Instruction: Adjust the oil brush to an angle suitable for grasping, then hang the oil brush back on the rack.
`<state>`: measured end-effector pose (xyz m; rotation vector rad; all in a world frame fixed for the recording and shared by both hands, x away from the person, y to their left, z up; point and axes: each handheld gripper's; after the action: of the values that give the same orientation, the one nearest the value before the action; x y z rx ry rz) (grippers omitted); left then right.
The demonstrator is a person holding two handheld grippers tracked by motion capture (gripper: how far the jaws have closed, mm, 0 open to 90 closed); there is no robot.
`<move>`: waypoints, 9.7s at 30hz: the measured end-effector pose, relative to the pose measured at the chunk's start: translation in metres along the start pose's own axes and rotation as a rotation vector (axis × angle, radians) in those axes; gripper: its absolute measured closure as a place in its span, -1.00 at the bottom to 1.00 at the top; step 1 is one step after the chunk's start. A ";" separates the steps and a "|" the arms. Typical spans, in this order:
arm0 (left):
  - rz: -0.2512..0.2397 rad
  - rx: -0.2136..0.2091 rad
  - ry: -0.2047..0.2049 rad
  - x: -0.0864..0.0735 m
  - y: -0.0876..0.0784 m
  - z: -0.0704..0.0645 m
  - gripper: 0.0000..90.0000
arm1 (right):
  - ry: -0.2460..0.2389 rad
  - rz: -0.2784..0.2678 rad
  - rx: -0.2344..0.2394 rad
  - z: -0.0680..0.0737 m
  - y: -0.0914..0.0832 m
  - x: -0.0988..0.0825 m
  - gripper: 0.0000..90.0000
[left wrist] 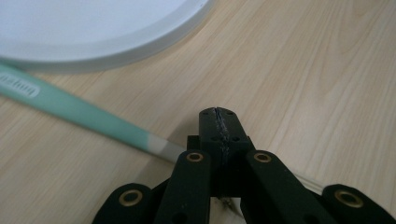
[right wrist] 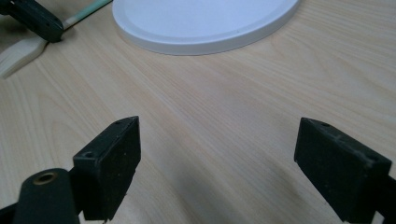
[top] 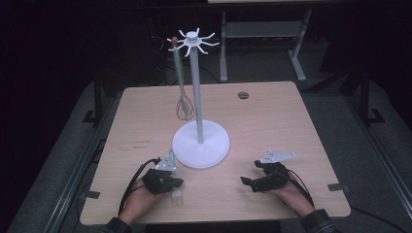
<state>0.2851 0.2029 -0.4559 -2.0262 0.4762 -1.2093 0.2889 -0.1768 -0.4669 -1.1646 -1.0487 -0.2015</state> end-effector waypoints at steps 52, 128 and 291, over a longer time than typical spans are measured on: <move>-0.074 0.269 -0.221 -0.053 -0.074 0.040 0.68 | -0.004 -0.001 0.005 0.000 0.000 0.000 -0.67; -0.327 0.057 -0.102 -0.004 -0.069 -0.007 0.85 | 0.087 -0.046 0.061 0.017 -0.002 0.021 -0.70; -0.136 0.016 0.052 -0.015 -0.028 -0.007 -0.61 | -0.100 -0.373 0.429 0.055 -0.050 0.229 0.88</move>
<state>0.2707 0.2284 -0.4424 -2.0447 0.3568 -1.3462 0.3497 -0.0696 -0.2602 -0.5925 -1.3180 -0.1991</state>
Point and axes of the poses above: each handheld gripper's, and its own axes: y roughly forward along the jaws, x roughly out of its top, z roughly to its left, and after that the axes turned 15 degrees about -x, right-handed
